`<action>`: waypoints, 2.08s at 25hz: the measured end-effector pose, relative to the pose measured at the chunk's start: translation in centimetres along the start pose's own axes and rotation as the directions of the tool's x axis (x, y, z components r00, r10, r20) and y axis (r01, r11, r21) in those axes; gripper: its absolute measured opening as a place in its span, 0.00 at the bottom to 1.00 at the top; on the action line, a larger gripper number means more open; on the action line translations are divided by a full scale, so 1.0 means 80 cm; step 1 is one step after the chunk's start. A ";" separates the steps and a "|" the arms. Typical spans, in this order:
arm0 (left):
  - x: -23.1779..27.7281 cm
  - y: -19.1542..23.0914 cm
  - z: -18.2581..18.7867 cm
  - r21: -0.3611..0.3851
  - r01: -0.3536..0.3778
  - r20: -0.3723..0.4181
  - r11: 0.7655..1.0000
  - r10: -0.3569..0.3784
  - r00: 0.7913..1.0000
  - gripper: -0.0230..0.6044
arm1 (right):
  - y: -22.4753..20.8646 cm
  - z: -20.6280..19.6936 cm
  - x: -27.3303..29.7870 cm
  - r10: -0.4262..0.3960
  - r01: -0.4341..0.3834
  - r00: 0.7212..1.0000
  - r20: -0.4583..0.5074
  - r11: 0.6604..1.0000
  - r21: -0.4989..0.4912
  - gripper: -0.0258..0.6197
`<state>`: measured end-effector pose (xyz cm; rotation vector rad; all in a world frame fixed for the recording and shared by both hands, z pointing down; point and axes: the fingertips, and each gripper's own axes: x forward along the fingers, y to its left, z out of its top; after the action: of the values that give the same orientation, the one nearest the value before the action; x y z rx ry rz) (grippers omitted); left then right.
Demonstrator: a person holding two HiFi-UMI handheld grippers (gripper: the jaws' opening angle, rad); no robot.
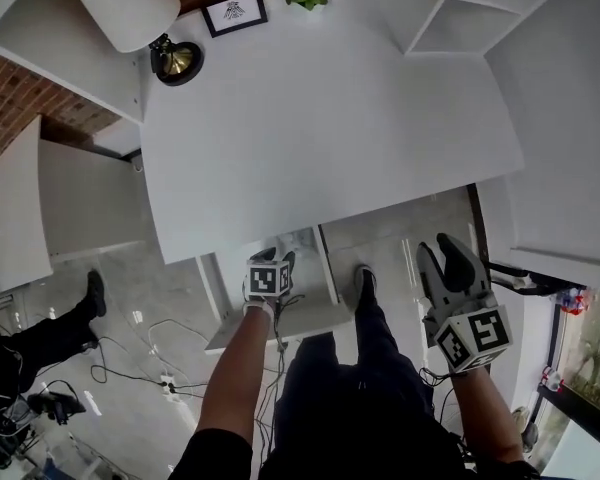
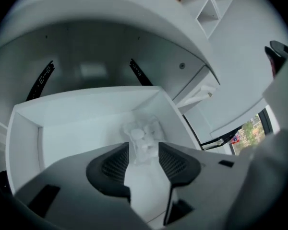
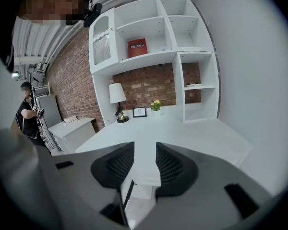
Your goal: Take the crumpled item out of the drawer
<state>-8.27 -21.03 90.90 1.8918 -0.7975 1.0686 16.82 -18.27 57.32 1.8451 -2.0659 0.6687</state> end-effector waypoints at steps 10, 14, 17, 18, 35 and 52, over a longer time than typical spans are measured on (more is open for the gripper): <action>0.048 0.014 -0.018 -0.088 0.051 -0.023 0.995 -0.053 0.998 0.34 | 0.024 -0.019 0.012 0.044 -0.044 0.998 -0.047 0.999 -0.016 0.25; 0.051 0.014 -0.020 -0.041 0.048 -0.035 0.998 -0.050 0.998 0.14 | 0.025 -0.027 0.013 0.035 -0.037 0.997 -0.067 0.999 -0.017 0.24; 0.047 0.008 -0.013 -0.019 0.050 -0.021 0.999 -0.051 0.999 0.08 | 0.024 -0.030 0.012 0.031 -0.032 0.997 -0.066 0.999 -0.012 0.23; 0.044 0.006 -0.011 -0.018 0.053 -0.012 0.998 -0.053 0.999 0.08 | 0.025 -0.030 0.012 0.032 -0.032 0.998 -0.062 0.999 -0.011 0.23; -0.116 -0.044 0.005 0.205 0.042 0.161 0.978 -0.076 0.984 0.07 | 0.071 0.014 0.005 0.129 -0.130 0.990 0.056 0.991 0.013 0.19; -0.391 -0.108 0.116 0.130 -0.088 0.607 0.988 -0.009 0.795 0.07 | 0.101 0.105 -0.011 0.215 -0.211 0.961 0.174 0.977 -0.040 0.14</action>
<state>-11.61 -20.84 57.31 2.4040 -1.1381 0.5339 9.74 -21.33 48.56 1.7425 -2.4017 0.5468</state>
